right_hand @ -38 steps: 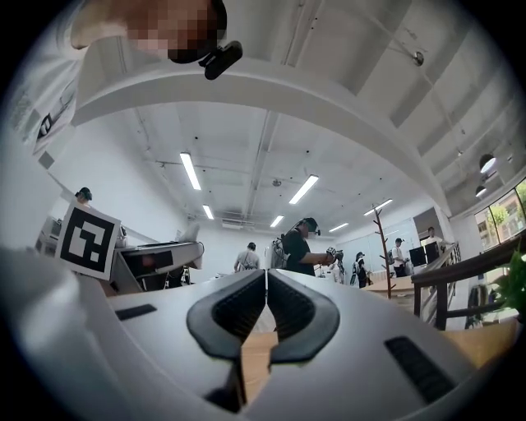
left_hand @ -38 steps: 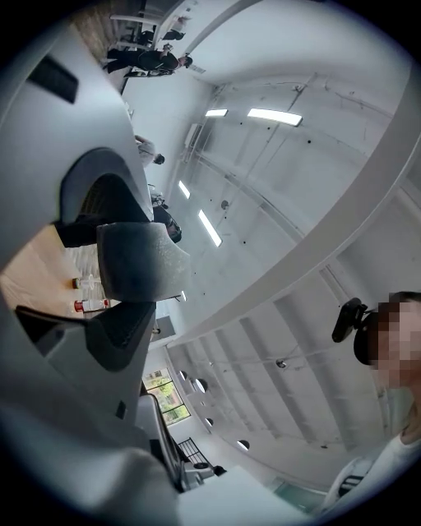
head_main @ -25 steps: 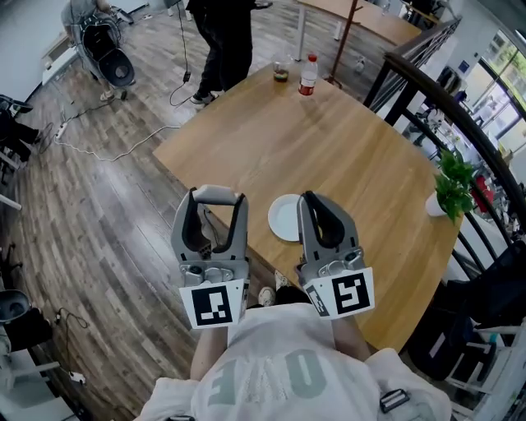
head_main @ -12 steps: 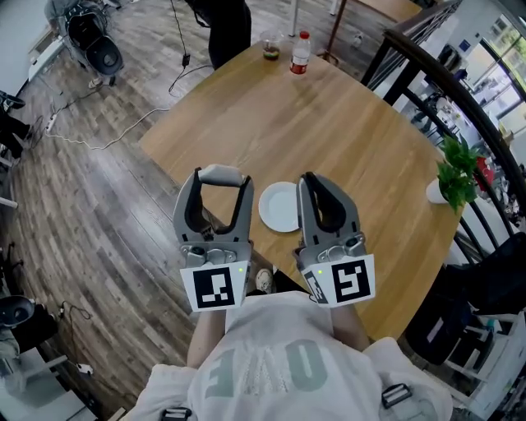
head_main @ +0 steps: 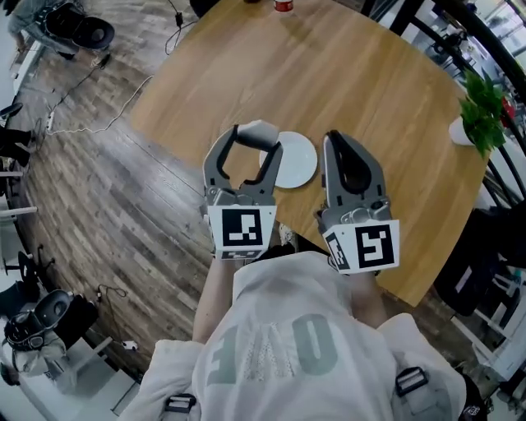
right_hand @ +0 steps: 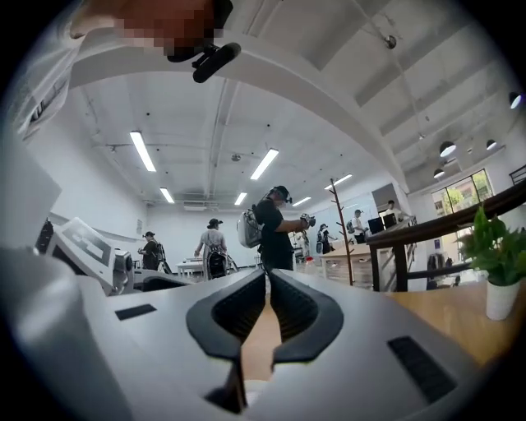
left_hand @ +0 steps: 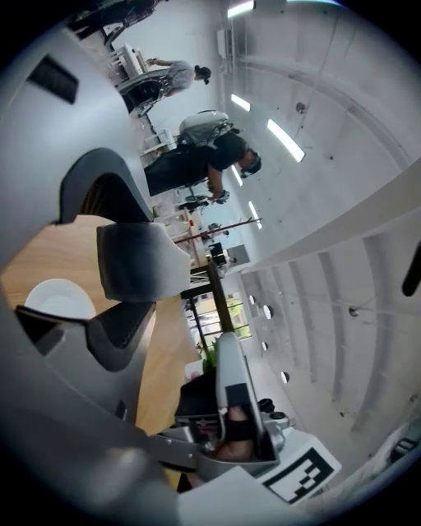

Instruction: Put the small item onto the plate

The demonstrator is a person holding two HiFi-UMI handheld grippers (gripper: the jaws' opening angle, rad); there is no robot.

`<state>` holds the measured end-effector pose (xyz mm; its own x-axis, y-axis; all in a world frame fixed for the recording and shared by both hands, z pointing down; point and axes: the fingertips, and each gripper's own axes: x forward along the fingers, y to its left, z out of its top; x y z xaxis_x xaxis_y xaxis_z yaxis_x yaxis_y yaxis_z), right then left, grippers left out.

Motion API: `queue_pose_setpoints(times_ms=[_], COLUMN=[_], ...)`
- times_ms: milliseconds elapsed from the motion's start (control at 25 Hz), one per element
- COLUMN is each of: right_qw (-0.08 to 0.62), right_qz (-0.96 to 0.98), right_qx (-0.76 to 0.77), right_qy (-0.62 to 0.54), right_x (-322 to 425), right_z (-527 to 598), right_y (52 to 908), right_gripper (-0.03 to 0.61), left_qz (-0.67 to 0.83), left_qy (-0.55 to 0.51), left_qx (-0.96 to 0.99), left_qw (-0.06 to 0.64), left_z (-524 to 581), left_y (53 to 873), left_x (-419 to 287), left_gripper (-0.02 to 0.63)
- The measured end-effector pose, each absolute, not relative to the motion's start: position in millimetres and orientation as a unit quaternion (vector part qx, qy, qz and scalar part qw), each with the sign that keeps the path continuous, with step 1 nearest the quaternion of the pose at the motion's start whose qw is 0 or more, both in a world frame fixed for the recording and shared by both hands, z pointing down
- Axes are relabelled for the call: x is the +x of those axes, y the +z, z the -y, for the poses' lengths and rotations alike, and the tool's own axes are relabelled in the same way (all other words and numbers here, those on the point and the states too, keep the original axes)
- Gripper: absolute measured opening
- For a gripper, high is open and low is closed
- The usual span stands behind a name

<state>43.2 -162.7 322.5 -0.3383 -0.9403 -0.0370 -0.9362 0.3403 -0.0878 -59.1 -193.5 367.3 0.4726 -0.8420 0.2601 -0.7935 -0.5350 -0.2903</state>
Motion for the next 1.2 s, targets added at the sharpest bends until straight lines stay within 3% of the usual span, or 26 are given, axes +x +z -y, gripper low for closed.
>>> queue_pose_setpoints(times_ms=[400,760,1200], right_qw=[0.010,-0.005,-0.011], right_qz=[-0.776,-0.756,-0.745], right_qx=[-0.622,-0.637,-0.641], right_qy=[-0.103,-0.152,-0.186], right_x=[105.2,146.5,167.9], right_z=[170.4,182.3,188.1], right_y=[382.8,425.6,458.0], right_gripper=[0.018,0.018,0.018], left_qz=[-0.375,-0.331,-0.324], left_qy=[-0.365,-0.460,-0.498], left_qx=[-0.846,-0.801,-0.777], left_qw=[-0.097,-0.195,-0.208], left_z=[187.5,188.7,192.9], left_y=[516.8,584.7,604.1], left_x=[-9.8,2.6,4.7], left_gripper=[0.304,0.305,0.304])
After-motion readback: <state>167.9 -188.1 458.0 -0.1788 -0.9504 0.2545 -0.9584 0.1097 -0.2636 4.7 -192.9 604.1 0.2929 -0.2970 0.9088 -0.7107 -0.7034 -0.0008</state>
